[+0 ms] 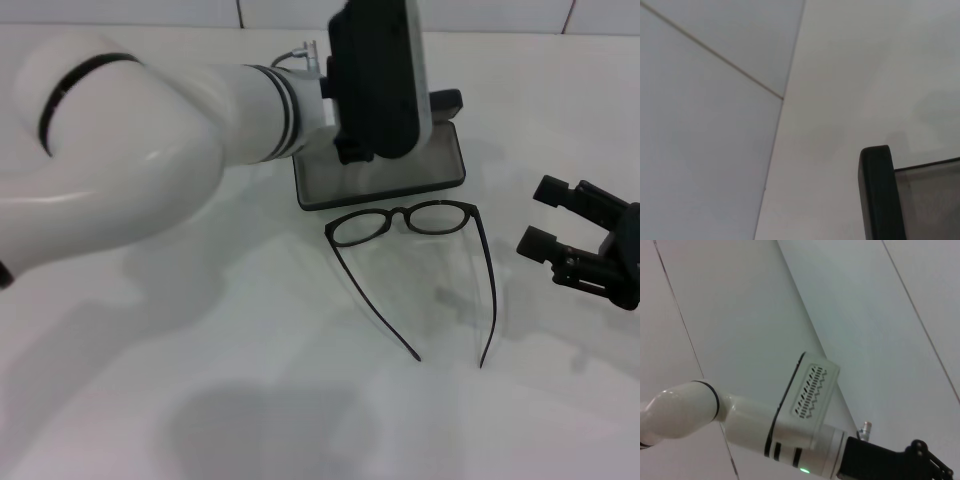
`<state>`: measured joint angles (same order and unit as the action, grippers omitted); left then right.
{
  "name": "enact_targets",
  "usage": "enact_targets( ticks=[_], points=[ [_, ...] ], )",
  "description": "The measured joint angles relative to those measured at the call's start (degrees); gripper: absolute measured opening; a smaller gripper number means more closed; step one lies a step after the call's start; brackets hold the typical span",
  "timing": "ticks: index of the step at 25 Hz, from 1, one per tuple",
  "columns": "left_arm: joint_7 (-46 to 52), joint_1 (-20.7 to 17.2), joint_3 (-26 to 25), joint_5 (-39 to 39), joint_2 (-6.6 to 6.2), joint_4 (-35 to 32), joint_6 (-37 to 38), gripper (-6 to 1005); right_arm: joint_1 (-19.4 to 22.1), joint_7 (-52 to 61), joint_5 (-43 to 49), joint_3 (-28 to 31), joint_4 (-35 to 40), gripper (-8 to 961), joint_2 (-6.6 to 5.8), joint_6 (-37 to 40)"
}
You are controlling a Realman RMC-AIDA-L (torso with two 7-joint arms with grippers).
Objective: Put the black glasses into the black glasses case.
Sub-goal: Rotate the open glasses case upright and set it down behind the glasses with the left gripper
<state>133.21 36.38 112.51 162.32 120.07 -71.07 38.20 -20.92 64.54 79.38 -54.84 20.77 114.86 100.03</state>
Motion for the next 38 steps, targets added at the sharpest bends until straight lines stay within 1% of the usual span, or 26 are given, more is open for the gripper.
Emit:
enact_targets(
  ticks=[4,11,18,23,26,37,38],
  points=[
    [-0.7,1.1,2.5,0.0,0.14,2.1,-1.2,73,0.0,-0.2,-0.1,0.2,0.0,870,0.00,-0.2],
    [-2.2,1.2,4.9,0.0,0.19,2.1,-1.3,74,0.1,-0.3,-0.1,0.4,0.0,870,0.07,-0.3],
    [-2.9,1.1,6.8,0.0,0.16,2.0,-0.7,74,0.0,-0.3,0.1,0.4,0.0,870,0.27,-0.4],
    [-3.1,0.8,7.1,0.0,0.09,2.0,-0.5,75,0.2,-0.4,0.3,0.4,0.0,870,0.27,-0.4],
    [-3.1,0.7,7.1,0.0,0.12,1.7,-0.6,109,0.3,-0.4,0.3,0.2,0.0,870,0.27,-0.3],
    [-3.2,-0.5,7.2,0.0,0.02,-2.5,0.8,465,0.6,-0.4,0.4,0.0,-0.7,870,0.18,0.1],
    [-3.3,-0.6,7.1,0.0,0.01,-2.7,0.8,466,0.6,-0.4,0.4,0.0,-0.7,870,0.18,0.1]
  ],
)
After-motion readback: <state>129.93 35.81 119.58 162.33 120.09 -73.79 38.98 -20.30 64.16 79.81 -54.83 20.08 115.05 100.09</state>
